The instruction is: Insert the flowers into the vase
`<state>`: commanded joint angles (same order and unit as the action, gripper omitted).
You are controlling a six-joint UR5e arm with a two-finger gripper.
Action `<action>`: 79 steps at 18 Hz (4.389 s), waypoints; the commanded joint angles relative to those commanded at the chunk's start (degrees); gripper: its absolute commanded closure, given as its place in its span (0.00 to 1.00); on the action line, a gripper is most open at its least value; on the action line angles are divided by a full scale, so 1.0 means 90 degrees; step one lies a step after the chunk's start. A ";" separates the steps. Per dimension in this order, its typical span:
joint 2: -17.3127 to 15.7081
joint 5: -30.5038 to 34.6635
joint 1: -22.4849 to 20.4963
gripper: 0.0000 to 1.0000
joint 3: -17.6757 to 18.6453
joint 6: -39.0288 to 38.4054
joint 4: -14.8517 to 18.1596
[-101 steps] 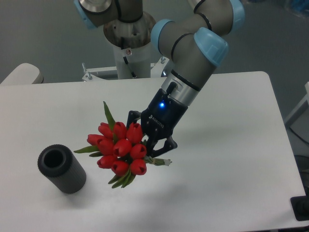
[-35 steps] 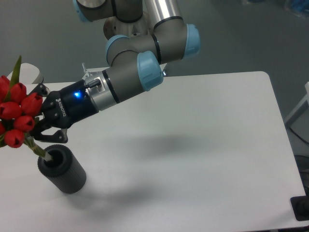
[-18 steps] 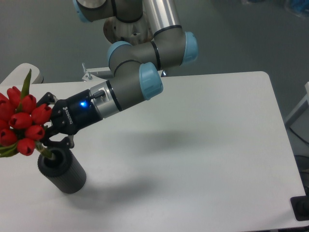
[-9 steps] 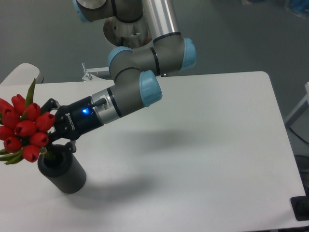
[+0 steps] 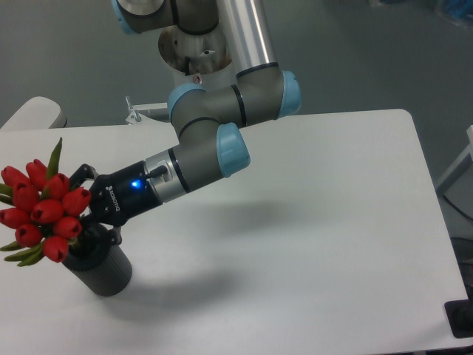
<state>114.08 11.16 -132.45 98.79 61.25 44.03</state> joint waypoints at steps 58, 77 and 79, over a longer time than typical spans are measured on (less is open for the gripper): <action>-0.1142 0.2262 -0.1933 0.00 0.0568 0.2022 -0.0049; -0.0088 0.7615 -0.1163 0.00 -0.3123 0.2724 0.1980; 0.0087 0.8161 -0.0948 0.00 -0.3484 0.2920 0.2245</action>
<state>114.87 84.61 -140.99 67.43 87.53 64.24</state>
